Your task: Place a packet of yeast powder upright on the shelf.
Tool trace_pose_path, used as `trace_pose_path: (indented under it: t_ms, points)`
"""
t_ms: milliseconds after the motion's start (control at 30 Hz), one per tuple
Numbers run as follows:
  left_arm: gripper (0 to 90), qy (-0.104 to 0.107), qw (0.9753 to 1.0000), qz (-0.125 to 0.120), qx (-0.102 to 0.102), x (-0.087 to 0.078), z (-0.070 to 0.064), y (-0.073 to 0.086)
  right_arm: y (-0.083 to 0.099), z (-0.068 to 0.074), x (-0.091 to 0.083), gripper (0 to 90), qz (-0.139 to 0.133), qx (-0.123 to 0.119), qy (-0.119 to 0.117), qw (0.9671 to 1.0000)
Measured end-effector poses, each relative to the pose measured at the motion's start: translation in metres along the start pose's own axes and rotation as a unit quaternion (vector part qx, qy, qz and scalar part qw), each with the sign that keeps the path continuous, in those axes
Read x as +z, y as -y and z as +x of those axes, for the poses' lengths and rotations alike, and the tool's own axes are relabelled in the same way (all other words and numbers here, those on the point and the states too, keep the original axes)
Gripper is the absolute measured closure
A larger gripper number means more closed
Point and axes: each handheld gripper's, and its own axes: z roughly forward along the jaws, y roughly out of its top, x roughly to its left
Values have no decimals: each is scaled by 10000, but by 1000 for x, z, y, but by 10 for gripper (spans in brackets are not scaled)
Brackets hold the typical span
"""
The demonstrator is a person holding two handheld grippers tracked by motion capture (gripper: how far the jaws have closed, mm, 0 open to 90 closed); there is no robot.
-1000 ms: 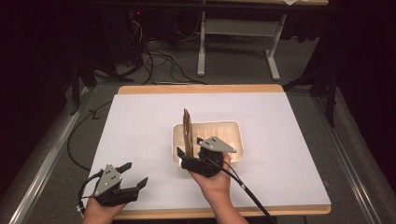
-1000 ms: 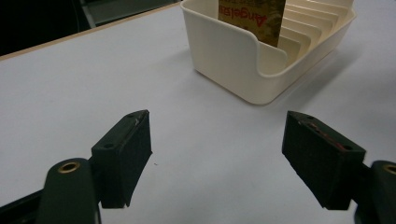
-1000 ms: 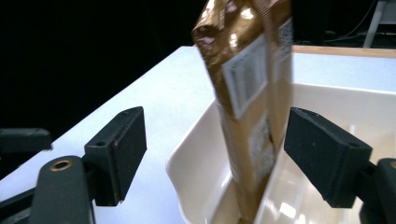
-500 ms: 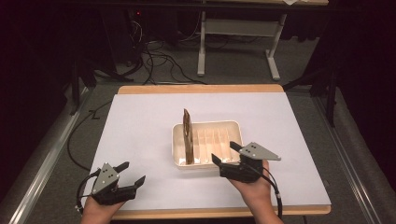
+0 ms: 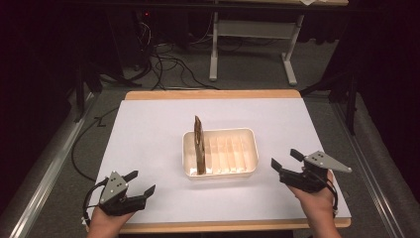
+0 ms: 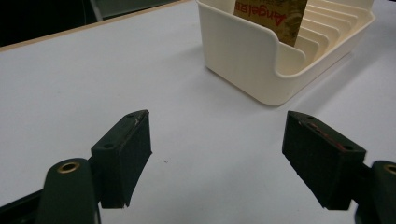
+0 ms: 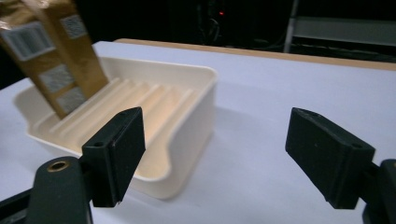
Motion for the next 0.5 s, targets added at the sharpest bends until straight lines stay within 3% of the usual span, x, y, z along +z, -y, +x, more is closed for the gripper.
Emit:
trace_pose_path:
  t_ms: [100, 200, 333, 500]
  points:
    - [242, -18, 10000, -1, 4, 0, 0, 0, 8, -17, -11, 204, -49, 40, 148, 9999]
    - [241, -50, 10000, 35, 9, 0, 1, 0, 30, -32, -23, 207, -170, 153, 311, 9993]
    - [240, -149, 9998, 40, -116, 0, 2, 1, 52, -50, -30, 217, 88, 173, 456, 9988]
    - [239, -245, 9995, -30, -189, -4, 1, -1, 60, -65, -26, 218, 197, 376, 453, 9981]
